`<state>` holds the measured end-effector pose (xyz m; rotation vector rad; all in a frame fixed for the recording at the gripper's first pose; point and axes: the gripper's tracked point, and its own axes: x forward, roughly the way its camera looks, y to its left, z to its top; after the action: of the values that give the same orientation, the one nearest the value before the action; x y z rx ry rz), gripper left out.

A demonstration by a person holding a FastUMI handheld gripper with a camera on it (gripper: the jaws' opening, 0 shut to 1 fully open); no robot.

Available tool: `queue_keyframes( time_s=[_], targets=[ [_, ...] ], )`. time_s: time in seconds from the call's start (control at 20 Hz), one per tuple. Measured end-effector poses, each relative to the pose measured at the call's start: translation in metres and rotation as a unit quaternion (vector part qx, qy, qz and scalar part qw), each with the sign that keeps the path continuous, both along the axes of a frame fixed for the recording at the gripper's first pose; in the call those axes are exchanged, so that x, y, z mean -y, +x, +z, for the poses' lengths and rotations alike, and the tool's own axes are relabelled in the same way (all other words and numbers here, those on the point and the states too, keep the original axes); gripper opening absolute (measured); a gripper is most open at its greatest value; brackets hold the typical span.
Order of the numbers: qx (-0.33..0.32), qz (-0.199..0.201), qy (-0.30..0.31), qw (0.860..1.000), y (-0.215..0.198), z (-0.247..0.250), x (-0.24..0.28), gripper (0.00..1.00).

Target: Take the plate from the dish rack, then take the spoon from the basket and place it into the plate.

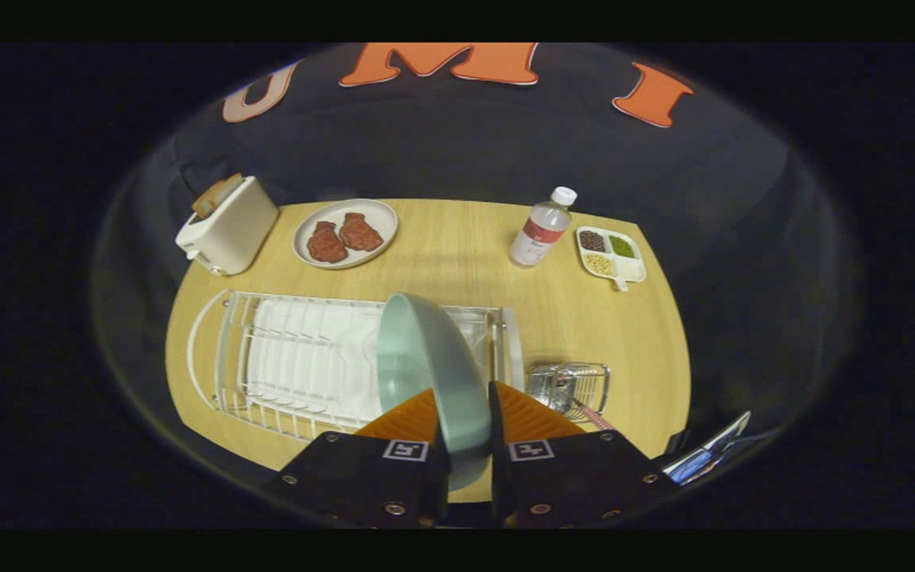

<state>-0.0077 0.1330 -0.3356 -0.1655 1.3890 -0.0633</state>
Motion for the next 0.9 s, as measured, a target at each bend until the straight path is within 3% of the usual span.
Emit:
queue_keyframes(
  time_s=[0.5,0.7,0.9],
  targets=[
    [0.034,-0.029,0.083,0.996,-0.057,0.064,0.034,0.22],
    [0.024,-0.049,0.122,0.991,-0.092,0.069,0.047,0.22],
    [0.009,-0.056,0.118,0.991,-0.126,0.057,0.073,0.22]
  ],
)
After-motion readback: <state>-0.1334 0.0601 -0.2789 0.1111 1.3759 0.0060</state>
